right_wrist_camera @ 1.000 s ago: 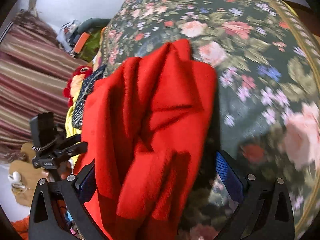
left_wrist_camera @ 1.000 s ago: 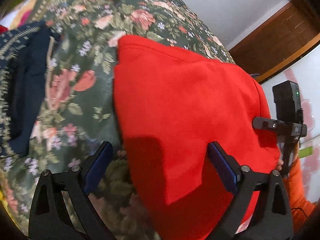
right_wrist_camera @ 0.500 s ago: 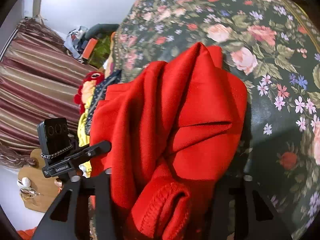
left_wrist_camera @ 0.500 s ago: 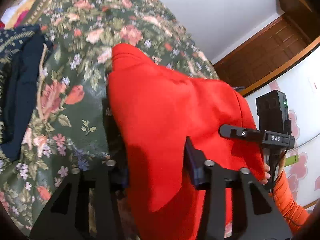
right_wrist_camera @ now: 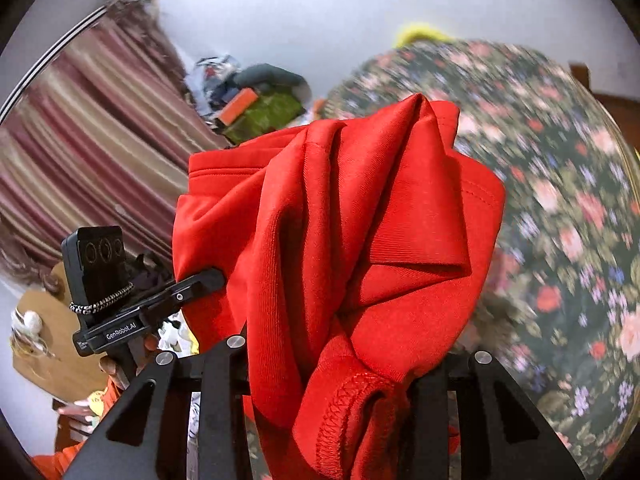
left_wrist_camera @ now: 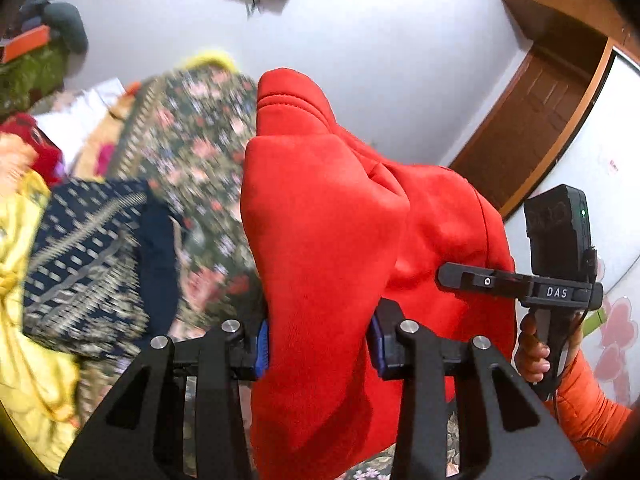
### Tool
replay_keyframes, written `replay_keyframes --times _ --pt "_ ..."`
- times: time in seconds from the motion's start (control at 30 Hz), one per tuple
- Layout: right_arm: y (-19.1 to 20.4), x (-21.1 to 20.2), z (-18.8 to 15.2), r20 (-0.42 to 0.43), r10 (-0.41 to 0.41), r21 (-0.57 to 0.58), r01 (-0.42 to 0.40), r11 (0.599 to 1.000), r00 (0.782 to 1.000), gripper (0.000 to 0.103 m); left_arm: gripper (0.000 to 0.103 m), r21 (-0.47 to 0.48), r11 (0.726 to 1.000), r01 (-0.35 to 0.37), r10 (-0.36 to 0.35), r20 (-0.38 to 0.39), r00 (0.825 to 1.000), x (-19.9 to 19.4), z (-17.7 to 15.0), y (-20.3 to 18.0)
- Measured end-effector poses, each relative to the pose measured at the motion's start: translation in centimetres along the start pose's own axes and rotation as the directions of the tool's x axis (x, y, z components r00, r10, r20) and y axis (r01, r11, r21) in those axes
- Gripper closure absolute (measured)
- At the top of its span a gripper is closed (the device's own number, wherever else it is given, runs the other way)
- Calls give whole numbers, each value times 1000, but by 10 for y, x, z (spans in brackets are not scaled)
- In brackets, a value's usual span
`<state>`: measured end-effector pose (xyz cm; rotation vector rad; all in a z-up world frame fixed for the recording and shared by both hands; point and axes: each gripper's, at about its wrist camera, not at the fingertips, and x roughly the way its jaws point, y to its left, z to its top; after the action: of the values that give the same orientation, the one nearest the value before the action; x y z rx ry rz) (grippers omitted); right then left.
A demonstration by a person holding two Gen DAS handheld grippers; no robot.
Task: Fold large clothes
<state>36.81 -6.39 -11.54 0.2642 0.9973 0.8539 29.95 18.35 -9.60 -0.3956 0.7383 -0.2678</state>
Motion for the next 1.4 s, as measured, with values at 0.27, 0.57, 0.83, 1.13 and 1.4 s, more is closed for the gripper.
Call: replay_keyframes --times 0.27,0.57,0.83,1.13,1.4 --pt "76 59 47 34 44 -26 -43 999 998 69 65 -3 997 -82 82 98 992 -57 31 51" --pt "100 191 80 -53 94 91 -89 992 994 69 65 -118 977 -178 184 43 982 -50 47 162" --pt "66 318 87 -182 68 163 -38 986 981 69 63 -263 924 -278 244 -153 958 23 36 278" --pt "42 304 85 -198 -182 -72 171 983 963 30 40 -147 932 -331 309 -152 939 33 18 275" --pt "81 278 64 -161 -176 -174 147 974 971 25 5 85 897 -434 442 -117 889 16 -2 221"
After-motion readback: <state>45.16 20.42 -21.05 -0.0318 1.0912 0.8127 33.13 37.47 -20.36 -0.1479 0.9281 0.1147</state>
